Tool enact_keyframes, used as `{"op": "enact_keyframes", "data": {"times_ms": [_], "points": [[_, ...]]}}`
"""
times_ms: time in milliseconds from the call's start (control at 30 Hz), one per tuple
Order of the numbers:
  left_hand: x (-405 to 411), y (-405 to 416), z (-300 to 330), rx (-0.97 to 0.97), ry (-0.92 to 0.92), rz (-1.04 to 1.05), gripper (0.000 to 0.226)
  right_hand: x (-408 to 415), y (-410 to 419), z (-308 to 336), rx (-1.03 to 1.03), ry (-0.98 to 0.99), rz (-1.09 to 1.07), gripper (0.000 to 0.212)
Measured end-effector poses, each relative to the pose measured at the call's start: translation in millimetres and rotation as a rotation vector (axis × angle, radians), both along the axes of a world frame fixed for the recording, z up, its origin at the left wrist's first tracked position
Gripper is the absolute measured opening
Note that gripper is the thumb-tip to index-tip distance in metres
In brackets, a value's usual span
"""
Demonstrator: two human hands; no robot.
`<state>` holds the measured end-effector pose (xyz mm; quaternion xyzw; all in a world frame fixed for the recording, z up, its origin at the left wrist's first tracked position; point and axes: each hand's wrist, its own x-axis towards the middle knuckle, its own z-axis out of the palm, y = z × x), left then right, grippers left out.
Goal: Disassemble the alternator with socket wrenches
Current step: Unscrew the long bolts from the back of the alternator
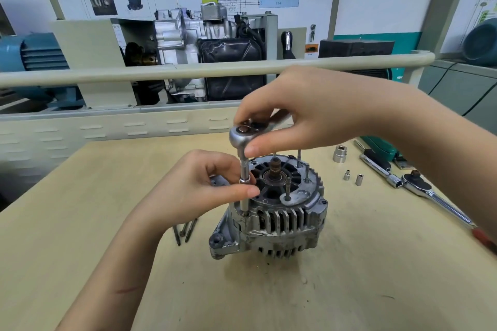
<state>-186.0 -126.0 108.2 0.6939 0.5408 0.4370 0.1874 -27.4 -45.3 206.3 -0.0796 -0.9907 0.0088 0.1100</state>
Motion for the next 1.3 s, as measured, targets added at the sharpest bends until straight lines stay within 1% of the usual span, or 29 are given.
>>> {"op": "enact_keyframes", "data": {"times_ms": [67,100,133,167,267,367,433,467,600,667,733,767,833,900,967,1033,1100,1133,1167,1200,1267,1300], "points": [[1.0,0.6,-1.1,0.032,0.025,0.028,0.026,-0.8,-1.6,-1.3,0.044,0.036,-0.001,0.050],[1.2,1.1,-1.7,0.034,0.027,0.029,0.034,-0.5,-2.7,-1.7,0.055,0.043,0.000,0.053],[1.1,1.0,-1.8,0.029,0.024,0.030,0.036,0.1,-3.5,-2.3,0.057,0.042,0.003,0.054],[0.2,1.1,-1.3,0.020,0.033,0.027,0.034,0.5,-4.2,-2.6,0.055,0.034,0.006,0.054],[-4.9,-0.5,1.3,-0.050,-0.015,-0.069,0.013,1.1,-4.3,-1.8,0.027,0.004,0.006,0.046],[-9.1,-3.0,0.8,-0.094,-0.056,-0.126,0.020,2.4,-2.5,3.0,-0.013,-0.041,0.004,0.032],[-7.2,-2.7,0.3,-0.092,-0.044,-0.139,0.018,3.8,-1.9,6.1,-0.018,-0.080,0.015,0.021],[-5.8,-2.4,0.3,-0.086,-0.041,-0.137,0.015,3.9,-2.3,6.8,-0.012,-0.086,0.019,0.021],[-3.6,-1.7,-0.4,-0.030,-0.015,-0.097,0.008,1.3,-4.6,4.7,0.029,-0.041,0.006,0.042],[-1.6,-0.5,-1.0,-0.005,0.007,-0.052,0.012,1.1,-4.9,3.7,0.061,-0.015,-0.012,0.051],[-0.3,0.9,-2.0,0.004,-0.005,-0.021,0.015,2.5,-4.2,2.4,0.072,-0.011,-0.020,0.055],[-0.1,1.5,-2.1,0.002,-0.009,-0.015,0.012,3.2,-3.8,1.7,0.072,-0.015,-0.017,0.054],[-0.5,1.0,-1.0,-0.023,-0.023,-0.026,0.003,3.8,-3.2,1.4,0.055,-0.028,-0.013,0.052],[-1.5,-1.6,0.4,-0.070,-0.024,-0.079,0.011,3.7,-2.1,2.5,0.027,-0.042,-0.012,0.050],[-1.9,-2.9,0.9,-0.111,-0.010,-0.122,0.019,3.4,-1.1,3.7,0.008,-0.062,0.002,0.038],[-1.8,-2.6,0.8,-0.104,-0.005,-0.118,0.017,3.8,-1.2,4.3,-0.006,-0.084,0.024,0.018],[-1.7,-1.9,0.7,-0.080,-0.015,-0.105,0.010,4.1,-1.3,4.7,-0.002,-0.091,0.037,0.014],[-1.7,-1.6,0.4,-0.069,-0.013,-0.099,0.006,3.8,-1.5,4.3,0.005,-0.085,0.036,0.017],[-1.4,-1.4,-0.1,-0.052,0.006,-0.085,0.007,3.2,-1.6,3.9,0.017,-0.072,0.030,0.023],[-0.9,-1.1,-0.4,-0.039,0.027,-0.068,0.010,2.4,-1.5,3.2,0.034,-0.054,0.019,0.033],[-0.2,0.4,-2.2,-0.018,0.066,-0.026,0.007,1.0,-1.8,1.5,0.076,-0.026,-0.017,0.051],[0.1,1.3,-3.1,-0.011,0.082,-0.005,0.009,0.9,-1.9,0.2,0.087,-0.022,-0.032,0.057]]}}
